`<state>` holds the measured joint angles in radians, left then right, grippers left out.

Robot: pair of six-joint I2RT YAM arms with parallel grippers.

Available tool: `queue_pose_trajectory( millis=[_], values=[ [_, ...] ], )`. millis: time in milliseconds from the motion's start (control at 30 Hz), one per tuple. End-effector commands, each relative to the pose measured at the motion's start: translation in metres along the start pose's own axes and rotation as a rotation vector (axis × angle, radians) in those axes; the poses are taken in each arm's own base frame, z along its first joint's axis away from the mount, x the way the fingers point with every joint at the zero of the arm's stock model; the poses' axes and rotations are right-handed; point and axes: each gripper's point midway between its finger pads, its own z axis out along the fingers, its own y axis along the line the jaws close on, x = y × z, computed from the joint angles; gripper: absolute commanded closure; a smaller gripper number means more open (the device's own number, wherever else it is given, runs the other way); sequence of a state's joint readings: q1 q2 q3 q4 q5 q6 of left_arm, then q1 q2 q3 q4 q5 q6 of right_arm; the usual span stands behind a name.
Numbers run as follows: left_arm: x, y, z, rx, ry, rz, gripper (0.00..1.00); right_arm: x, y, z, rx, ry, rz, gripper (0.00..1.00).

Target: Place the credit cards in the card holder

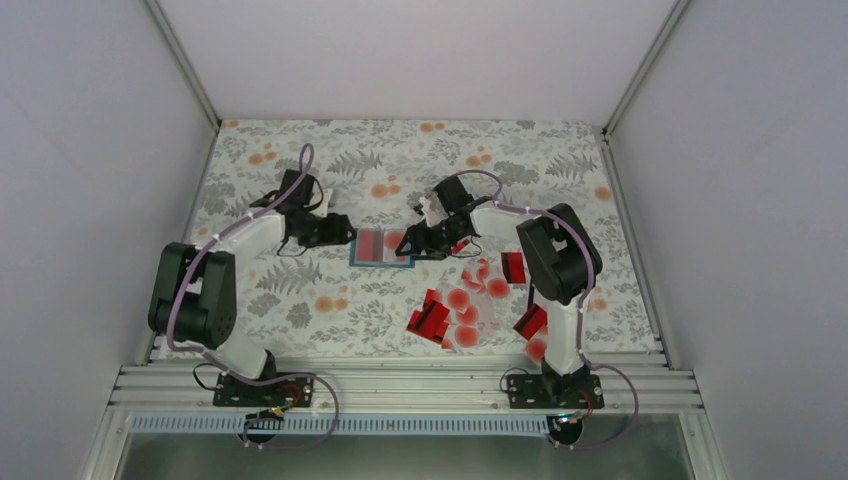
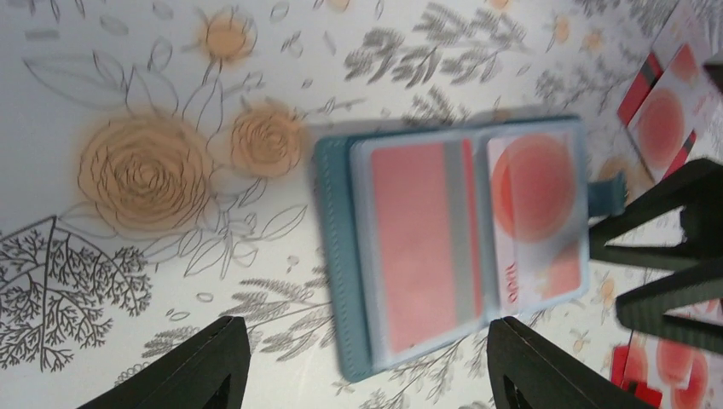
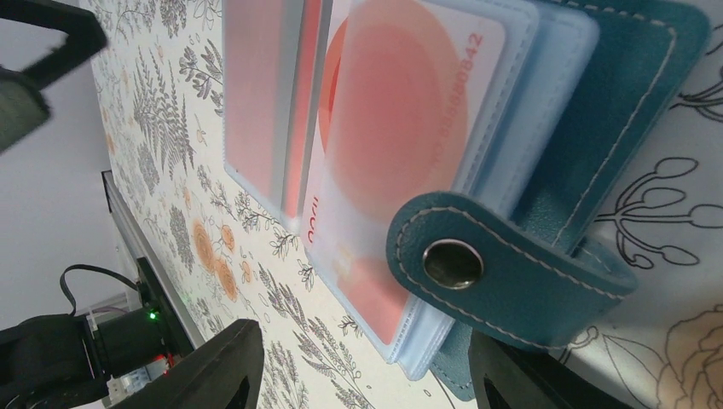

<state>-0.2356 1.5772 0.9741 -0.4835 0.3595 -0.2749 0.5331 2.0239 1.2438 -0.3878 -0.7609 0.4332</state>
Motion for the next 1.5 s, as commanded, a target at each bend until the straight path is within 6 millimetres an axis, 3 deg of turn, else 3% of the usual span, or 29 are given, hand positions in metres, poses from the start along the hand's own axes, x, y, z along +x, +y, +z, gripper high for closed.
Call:
queue_pose_trajectory(
  millis=[0,733,967,1267,1467],
  values=[
    [0.016,-0.001,0.009,0.162,0.072,0.029,0.29,0.0,-0.012,0.005,0.02,0.013,0.02,0.38],
    [0.03,-0.002,0.051,0.366,0.192,-0.028,0.31,0.009,-0.023,0.01,0.036,0.024,0.066,0.38],
    [0.033,-0.011,0.049,0.428,0.207,-0.053,0.33,0.009,-0.024,0.012,0.034,0.027,0.068,0.38],
    [0.017,-0.035,0.024,0.52,0.16,-0.048,0.33,0.01,-0.027,0.014,0.038,0.039,0.061,0.38],
    [0.015,-0.044,0.02,0.555,0.155,-0.052,0.34,0.006,-0.023,0.017,0.012,0.044,0.068,0.38]
  ],
)
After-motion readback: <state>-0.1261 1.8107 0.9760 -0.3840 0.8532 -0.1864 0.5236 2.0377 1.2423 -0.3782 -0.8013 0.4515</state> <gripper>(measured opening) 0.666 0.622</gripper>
